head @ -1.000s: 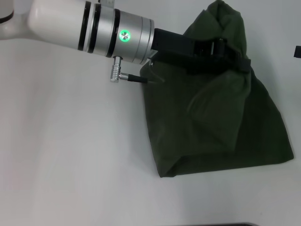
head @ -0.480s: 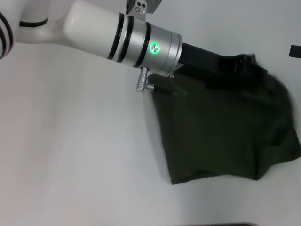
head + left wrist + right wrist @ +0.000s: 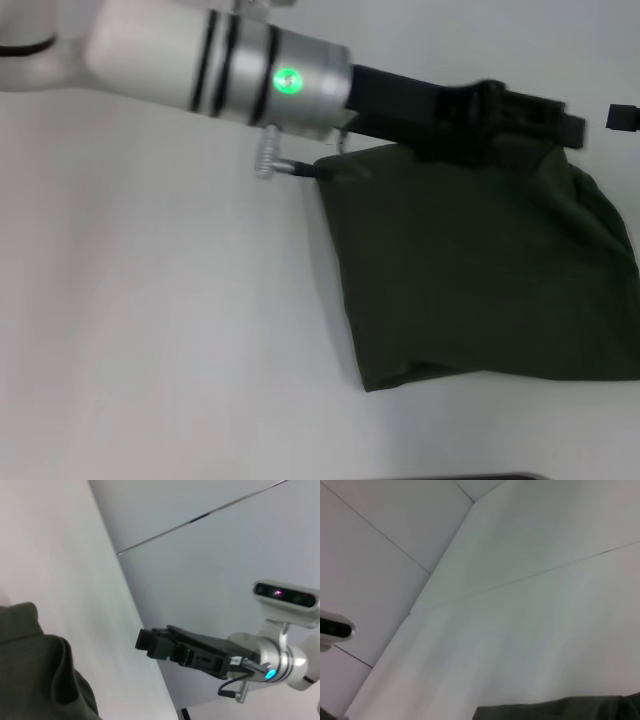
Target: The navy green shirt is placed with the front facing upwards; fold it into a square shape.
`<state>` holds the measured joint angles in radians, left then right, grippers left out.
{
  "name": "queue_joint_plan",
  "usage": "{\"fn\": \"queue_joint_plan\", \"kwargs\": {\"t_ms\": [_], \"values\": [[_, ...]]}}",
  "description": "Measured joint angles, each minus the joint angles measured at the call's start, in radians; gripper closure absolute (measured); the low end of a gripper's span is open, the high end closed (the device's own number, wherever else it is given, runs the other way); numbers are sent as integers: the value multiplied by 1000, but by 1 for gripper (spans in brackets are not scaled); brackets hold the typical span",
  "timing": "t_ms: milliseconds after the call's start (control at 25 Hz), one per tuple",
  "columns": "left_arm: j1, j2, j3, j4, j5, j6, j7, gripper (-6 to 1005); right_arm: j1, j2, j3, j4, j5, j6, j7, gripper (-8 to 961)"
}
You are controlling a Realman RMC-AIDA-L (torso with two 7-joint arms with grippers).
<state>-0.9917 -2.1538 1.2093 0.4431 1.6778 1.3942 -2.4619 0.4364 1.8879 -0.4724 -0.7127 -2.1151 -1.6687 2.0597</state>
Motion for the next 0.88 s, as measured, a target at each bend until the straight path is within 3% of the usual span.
{"fn": "queue_joint_plan", "kwargs": {"t_ms": [240, 400, 480, 680, 880], "values": [[150, 70, -59, 168, 6, 117, -27, 175, 27, -23, -47, -9, -31, 17, 90, 711], [220, 117, -175, 234, 56, 189, -29, 176, 79, -38, -72, -11, -104, 11, 153, 708], [253, 135, -246, 270, 102, 222, -27, 177, 109, -39, -82, -12, -142, 10, 173, 657], [316, 146, -359, 368, 247, 310, 27, 178, 160, -37, -85, -14, -172, 18, 180, 528], [355, 140, -394, 413, 321, 375, 96, 179, 170, -38, -84, -27, -172, 31, 194, 427]]}}
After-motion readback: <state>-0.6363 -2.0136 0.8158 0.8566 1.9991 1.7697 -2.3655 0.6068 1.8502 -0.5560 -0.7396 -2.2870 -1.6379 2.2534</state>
